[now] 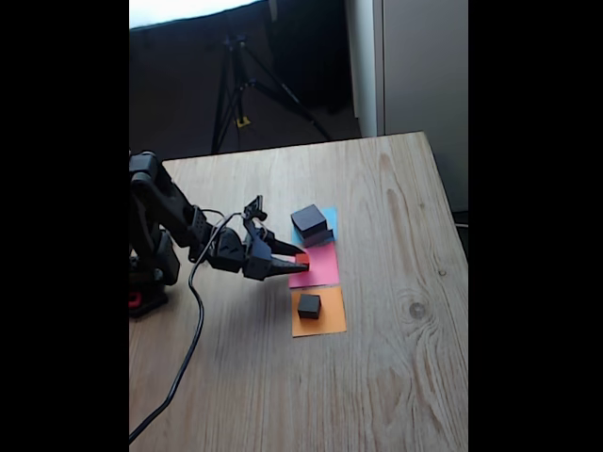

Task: Tower of hanoi

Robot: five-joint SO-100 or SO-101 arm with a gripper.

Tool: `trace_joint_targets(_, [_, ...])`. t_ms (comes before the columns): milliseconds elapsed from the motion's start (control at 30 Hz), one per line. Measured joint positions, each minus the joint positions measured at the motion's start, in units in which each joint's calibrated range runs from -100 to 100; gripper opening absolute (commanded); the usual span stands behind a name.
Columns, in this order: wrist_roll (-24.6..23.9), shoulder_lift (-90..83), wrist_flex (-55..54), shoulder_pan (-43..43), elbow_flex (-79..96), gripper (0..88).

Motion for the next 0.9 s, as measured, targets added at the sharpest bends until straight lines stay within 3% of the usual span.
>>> trace_joint_targets(333, [0.35,3.93,-3.2,0.31,-1.04,6.7])
trace_joint_targets(700, [0.35,4.45,-3.68,0.31,-1.13,18.5])
trace_joint_targets(900, [0.35,4.28,-3.68,0.31,-1.13,18.7])
